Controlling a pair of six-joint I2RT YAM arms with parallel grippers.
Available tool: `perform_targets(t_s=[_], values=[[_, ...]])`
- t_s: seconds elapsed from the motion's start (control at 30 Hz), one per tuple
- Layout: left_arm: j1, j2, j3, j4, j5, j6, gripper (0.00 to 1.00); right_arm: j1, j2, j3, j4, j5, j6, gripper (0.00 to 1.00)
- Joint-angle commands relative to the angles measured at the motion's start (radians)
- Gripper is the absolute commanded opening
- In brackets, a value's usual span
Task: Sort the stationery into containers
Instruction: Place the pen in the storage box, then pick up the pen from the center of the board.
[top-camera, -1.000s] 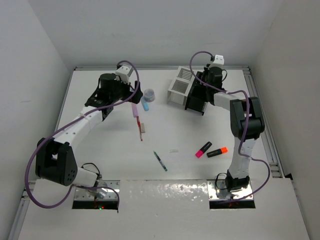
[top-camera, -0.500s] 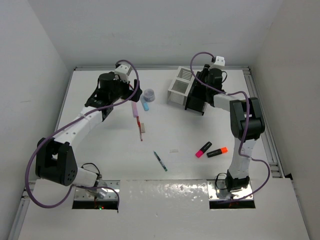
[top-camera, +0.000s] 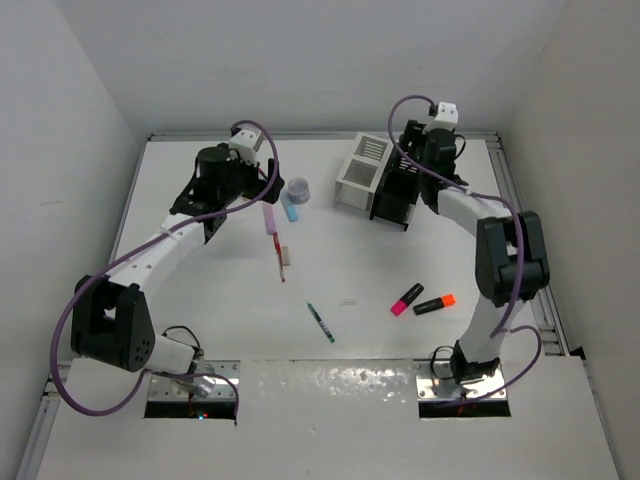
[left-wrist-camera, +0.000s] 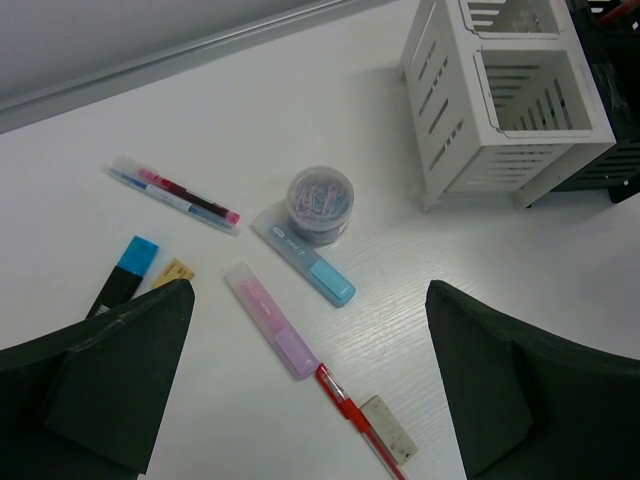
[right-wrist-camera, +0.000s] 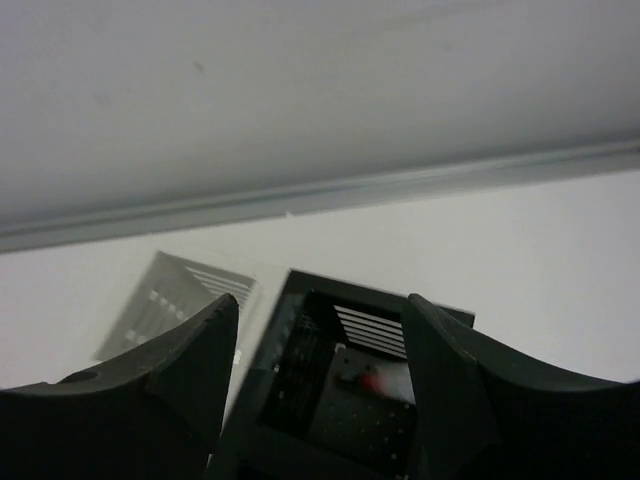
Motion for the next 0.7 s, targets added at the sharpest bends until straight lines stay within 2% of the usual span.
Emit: perform_targets(t_s=[0.0, 0.1, 0.17, 0.27, 0.33, 0.4, 0.47, 0.53, 0.57, 0.67], values=[[0.014, -0.043, -0.014, 0.044, 0.016, 0.001, 1.0, 0.011, -0.179, 0.007, -0.011, -0.01, -0.016, 0.66], [0.014, -0.052, -0.026, 0.04, 0.021, -0.011, 1.0, 0.014, -0.305, -0.032, -0.058, 0.022, -0.004, 0.68], [0.014, -0.059, -0.031, 0.042, 0.022, -0.02, 1.0, 0.02, -0.38, -0.038, -0.166, 0.011, -0.01, 0.65], [0.015, -0.073, -0.043, 0.042, 0.018, -0.052, 1.0, 0.058, -0.441, -0.035, -0.377, -0.062, -0.083, 0.54], [0.015, -0.089, -0.054, 0.042, 0.012, -0.06, 1.0, 0.122, -0.46, -0.036, -0.541, -0.098, -0.145, 0.37], [0.015, -0.107, -0.066, 0.028, -0.007, -0.092, 0.99, 0.177, -0.481, -0.056, -0.655, -0.117, -0.156, 0.28], [0.015, -0.127, -0.078, 0.007, -0.043, -0.106, 0.98, 0.28, -0.481, -0.076, -0.765, -0.209, -0.194, 0.33], [0.017, -0.158, -0.09, -0.001, -0.083, -0.118, 0.98, 0.398, -0.472, -0.124, -0.827, -0.301, -0.22, 0.44], [0.018, -0.17, -0.106, -0.04, -0.126, -0.132, 0.97, 0.437, -0.468, -0.147, -0.83, -0.297, -0.208, 0.5], [0.037, -0.24, -0.146, -0.067, -0.171, -0.163, 0.96, 0.576, -0.417, -0.213, -0.824, -0.263, -0.163, 0.57]])
